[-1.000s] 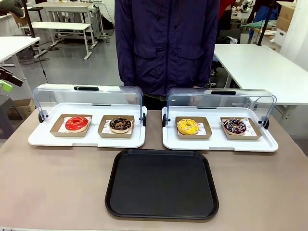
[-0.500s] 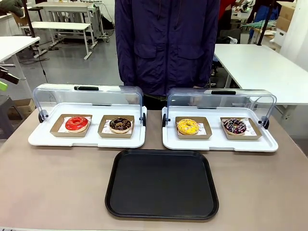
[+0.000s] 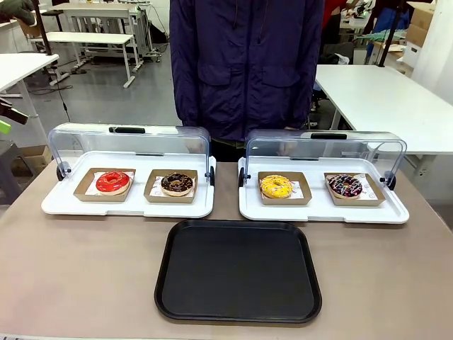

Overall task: Move the second donut from the left to the tray.
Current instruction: Pick up the Paper togo box containing the Donut indicated by the person and place it on the Handle tray.

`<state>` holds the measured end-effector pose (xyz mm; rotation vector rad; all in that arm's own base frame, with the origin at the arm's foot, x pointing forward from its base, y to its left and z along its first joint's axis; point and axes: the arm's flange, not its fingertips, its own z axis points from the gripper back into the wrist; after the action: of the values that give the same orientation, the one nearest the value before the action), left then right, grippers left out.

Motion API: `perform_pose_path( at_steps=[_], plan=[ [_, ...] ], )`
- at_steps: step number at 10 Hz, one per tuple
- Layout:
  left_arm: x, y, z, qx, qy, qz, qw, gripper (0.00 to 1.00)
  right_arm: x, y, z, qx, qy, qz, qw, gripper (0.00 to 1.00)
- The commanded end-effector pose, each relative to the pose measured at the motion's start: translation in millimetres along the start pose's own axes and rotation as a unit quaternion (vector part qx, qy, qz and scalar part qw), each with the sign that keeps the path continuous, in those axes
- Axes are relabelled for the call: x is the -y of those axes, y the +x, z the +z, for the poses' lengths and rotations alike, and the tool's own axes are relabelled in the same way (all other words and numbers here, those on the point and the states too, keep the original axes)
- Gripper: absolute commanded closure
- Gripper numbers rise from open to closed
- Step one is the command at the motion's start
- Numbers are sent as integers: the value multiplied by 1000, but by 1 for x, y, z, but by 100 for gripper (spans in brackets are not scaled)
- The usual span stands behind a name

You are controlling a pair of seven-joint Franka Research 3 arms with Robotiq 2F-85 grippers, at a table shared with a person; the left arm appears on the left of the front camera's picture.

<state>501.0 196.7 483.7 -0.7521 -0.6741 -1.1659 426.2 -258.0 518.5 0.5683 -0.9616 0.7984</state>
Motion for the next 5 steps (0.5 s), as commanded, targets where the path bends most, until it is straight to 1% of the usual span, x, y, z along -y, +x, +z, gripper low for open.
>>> perform_pose_path(
  at_steps=[1, 5],
  plan=[
    [1, 1, 0, 0, -1, -1, 1000, 0, 0, 1, -1, -2, 2, 3, 1000, 0],
    [1, 1, 0, 0, -1, -1, 1000, 0, 0, 1, -1, -2, 2, 3, 1000, 0]
  ],
)
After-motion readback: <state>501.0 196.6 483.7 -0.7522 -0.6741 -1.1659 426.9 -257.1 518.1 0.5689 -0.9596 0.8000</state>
